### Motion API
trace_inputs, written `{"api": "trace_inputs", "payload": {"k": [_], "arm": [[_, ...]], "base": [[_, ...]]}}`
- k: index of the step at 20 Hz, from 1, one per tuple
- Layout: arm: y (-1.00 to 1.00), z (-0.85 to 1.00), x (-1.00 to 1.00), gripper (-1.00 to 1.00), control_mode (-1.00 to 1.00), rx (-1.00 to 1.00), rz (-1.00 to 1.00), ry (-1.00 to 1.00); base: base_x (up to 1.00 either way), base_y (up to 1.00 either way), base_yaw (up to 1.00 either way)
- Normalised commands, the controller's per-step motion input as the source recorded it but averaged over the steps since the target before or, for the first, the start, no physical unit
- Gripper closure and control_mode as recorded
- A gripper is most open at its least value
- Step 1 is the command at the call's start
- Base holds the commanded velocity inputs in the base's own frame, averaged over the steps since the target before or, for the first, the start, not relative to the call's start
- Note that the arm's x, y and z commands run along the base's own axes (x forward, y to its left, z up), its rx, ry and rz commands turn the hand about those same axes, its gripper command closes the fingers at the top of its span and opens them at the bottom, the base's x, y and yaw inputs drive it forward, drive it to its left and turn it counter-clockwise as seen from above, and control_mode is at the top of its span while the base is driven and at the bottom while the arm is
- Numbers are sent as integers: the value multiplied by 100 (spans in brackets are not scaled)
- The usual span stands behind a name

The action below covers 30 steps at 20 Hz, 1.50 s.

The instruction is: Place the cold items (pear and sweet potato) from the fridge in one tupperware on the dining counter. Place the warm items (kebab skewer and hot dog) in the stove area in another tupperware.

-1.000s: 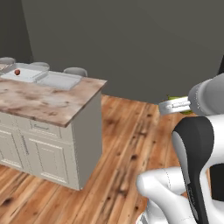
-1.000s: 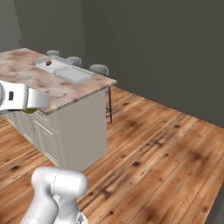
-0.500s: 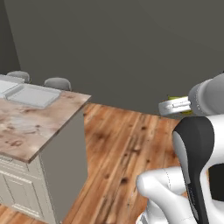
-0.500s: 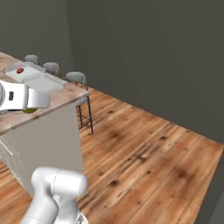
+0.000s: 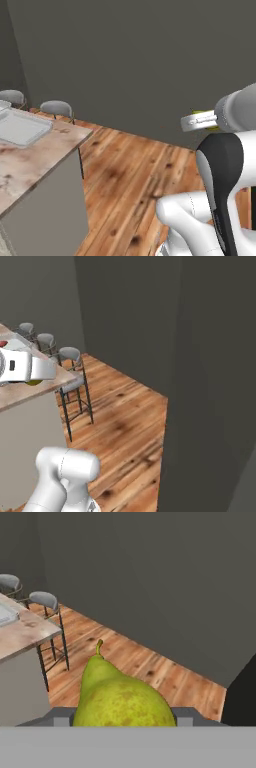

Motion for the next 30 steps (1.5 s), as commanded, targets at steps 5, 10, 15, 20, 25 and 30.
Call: {"api": "trace_inputs", "payload": {"k": [5, 10, 15, 20, 25, 30], "arm": [[0, 0, 0, 100, 100, 0, 0, 0], [0, 0, 0, 100, 100, 0, 0, 0], [0, 0, 0, 100, 100, 0, 0, 0], [0, 0, 0, 100, 100, 0, 0, 0], [0, 0, 0, 100, 100, 0, 0, 0], [0, 0, 0, 100, 100, 0, 0, 0]], "base": [[100, -45, 34], [100, -42, 35], [100, -20, 49], [100, -20, 50], [100, -25, 48], [100, -54, 33]]}}
